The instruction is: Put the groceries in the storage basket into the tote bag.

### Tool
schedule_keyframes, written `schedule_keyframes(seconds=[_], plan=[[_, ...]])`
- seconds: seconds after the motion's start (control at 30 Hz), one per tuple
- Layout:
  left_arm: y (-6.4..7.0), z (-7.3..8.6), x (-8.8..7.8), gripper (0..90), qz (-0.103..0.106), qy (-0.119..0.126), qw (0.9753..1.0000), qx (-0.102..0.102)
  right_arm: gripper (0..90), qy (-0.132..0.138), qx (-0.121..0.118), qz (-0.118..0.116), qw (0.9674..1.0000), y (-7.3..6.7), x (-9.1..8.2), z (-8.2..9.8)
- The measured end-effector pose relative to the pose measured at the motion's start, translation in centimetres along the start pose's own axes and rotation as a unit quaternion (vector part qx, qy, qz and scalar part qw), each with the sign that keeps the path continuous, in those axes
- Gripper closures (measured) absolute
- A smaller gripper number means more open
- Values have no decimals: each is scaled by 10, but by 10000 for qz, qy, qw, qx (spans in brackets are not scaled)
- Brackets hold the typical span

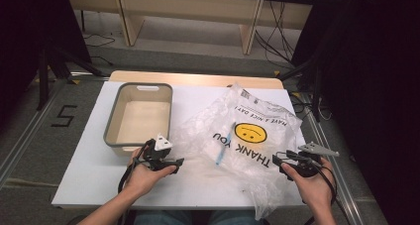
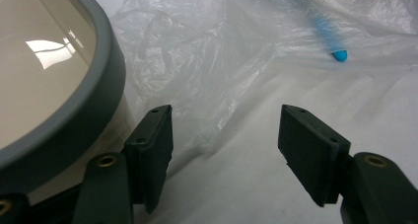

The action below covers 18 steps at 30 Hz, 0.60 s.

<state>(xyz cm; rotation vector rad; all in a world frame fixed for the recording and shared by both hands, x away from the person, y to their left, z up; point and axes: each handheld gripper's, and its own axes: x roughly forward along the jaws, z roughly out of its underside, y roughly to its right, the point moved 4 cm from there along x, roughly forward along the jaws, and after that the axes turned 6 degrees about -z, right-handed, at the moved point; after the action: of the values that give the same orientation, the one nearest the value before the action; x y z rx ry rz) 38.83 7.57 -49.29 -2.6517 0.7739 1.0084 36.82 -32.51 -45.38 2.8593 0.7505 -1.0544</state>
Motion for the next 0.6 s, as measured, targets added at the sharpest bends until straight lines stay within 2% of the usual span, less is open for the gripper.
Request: schedule_keyframes(seconds=[0.03, 0.2, 0.43, 0.6], plan=[[0, 0, 0, 380, 8, 4, 10000, 9, 371, -60, 92, 13, 9999, 1, 0, 2], [0, 0, 0, 380, -6, 8, 10000, 6, 369, -240, 219, 48, 9995, 1, 0, 7], [0, 0, 0, 380, -41, -8, 10000, 11, 368, -265, 385, 231, 9986, 5, -5, 12], [-1, 1, 1, 380, -42, -59, 10000, 21, 365, -665, 653, 302, 9952, -1, -5, 21]])
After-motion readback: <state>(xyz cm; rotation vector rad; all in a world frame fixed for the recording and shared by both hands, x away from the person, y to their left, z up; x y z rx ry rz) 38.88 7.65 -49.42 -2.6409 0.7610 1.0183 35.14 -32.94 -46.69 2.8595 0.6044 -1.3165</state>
